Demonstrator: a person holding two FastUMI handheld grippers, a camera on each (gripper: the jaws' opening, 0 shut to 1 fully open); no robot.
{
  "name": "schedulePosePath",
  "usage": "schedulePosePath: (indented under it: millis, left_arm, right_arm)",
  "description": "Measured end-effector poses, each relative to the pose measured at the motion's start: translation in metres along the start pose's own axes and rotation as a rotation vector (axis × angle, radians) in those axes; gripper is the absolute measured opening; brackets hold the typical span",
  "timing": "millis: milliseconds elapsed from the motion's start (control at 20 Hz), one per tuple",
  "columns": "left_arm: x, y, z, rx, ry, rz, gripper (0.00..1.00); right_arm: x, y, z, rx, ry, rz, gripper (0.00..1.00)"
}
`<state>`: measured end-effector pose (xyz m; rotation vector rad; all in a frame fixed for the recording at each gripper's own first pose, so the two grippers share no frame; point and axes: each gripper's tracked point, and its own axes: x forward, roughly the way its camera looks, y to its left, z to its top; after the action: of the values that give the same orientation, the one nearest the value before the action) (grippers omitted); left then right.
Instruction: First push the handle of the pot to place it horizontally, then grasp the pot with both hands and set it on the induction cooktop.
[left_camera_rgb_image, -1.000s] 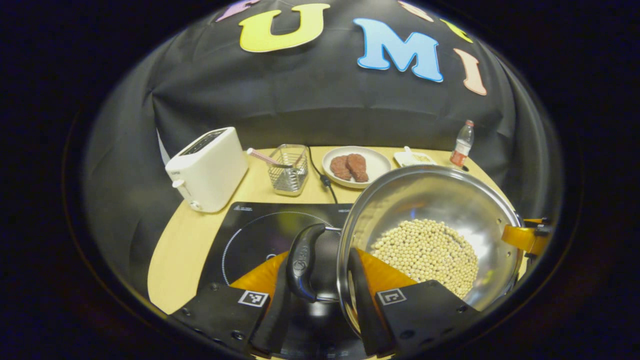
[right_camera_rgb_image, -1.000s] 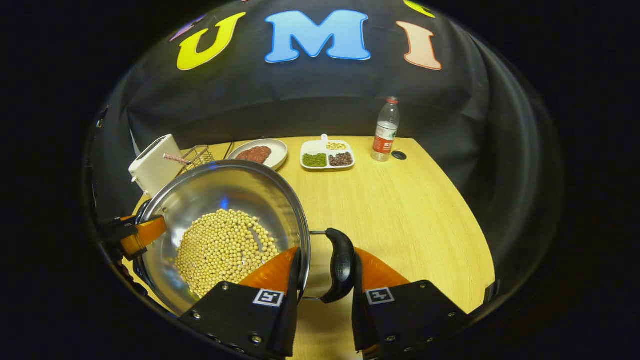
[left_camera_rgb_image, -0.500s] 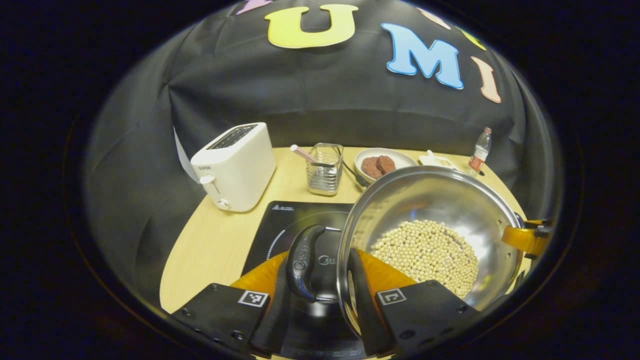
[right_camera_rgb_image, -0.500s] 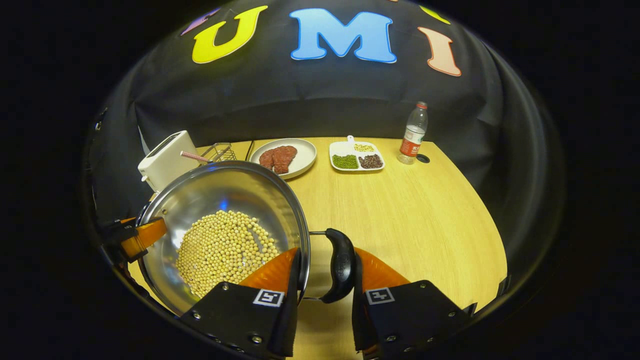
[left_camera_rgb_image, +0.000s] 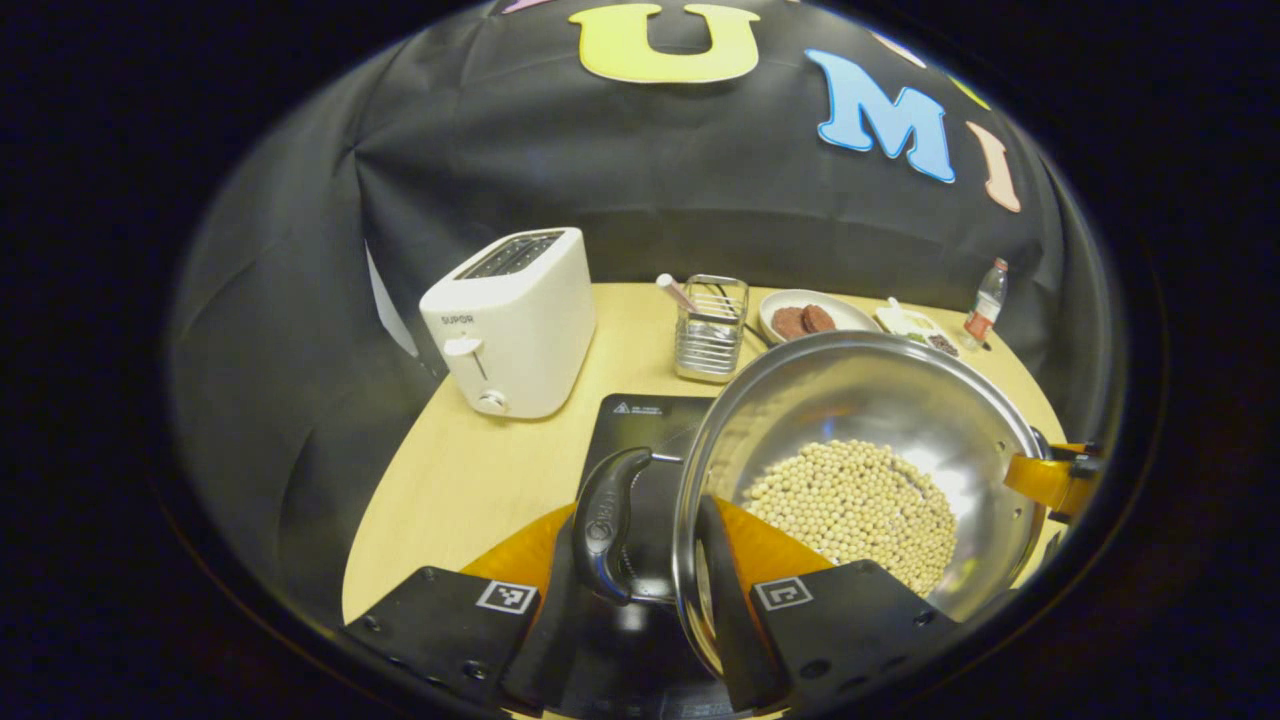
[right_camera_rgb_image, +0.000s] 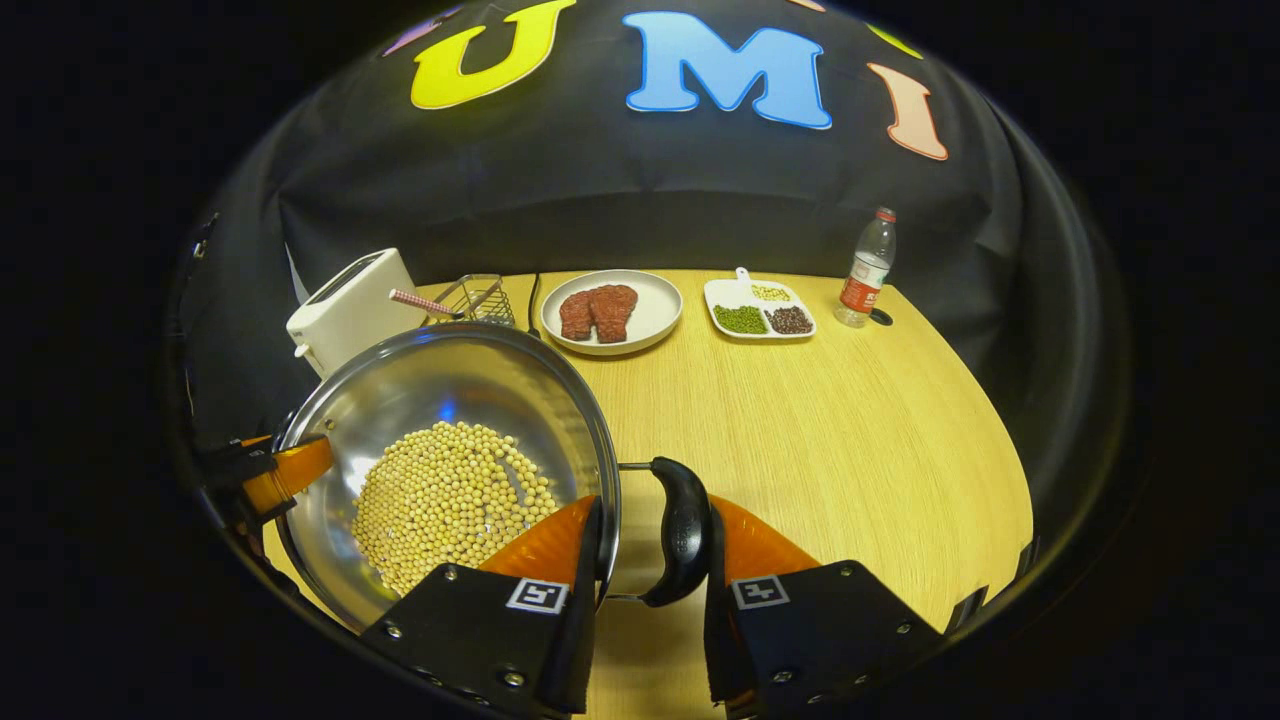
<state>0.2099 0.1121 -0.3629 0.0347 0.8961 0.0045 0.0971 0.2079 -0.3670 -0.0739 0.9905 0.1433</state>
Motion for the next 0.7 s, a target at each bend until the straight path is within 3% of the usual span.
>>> schedulePosePath:
  millis: [300,350,450,500,600,700]
  left_arm:
    - [0.006,0.021,-0.001,-0.002,0.012,0.015,0.61]
    - [0.006,0.025,-0.001,-0.005,0.016,0.019,0.65]
    - [0.019,0.038,-0.003,-0.010,0.023,0.024,0.61]
    - [0.025,0.043,-0.004,-0.014,0.027,0.025,0.65]
    - [0.029,0.049,-0.001,-0.015,0.027,0.030,0.61]
    - [0.032,0.052,0.001,-0.003,0.024,0.038,0.65]
  right_arm:
    - [0.013,0.028,0.001,-0.008,0.026,0.004,0.45]
    - [0.015,0.032,0.003,-0.011,0.029,0.006,0.45]
    - [0.020,0.040,0.005,-0.021,0.030,0.006,0.45]
    - [0.022,0.043,0.007,-0.024,0.031,0.006,0.45]
    - [0.027,0.049,0.010,-0.022,0.035,0.010,0.45]
    - [0.030,0.053,0.011,-0.025,0.039,0.013,0.45]
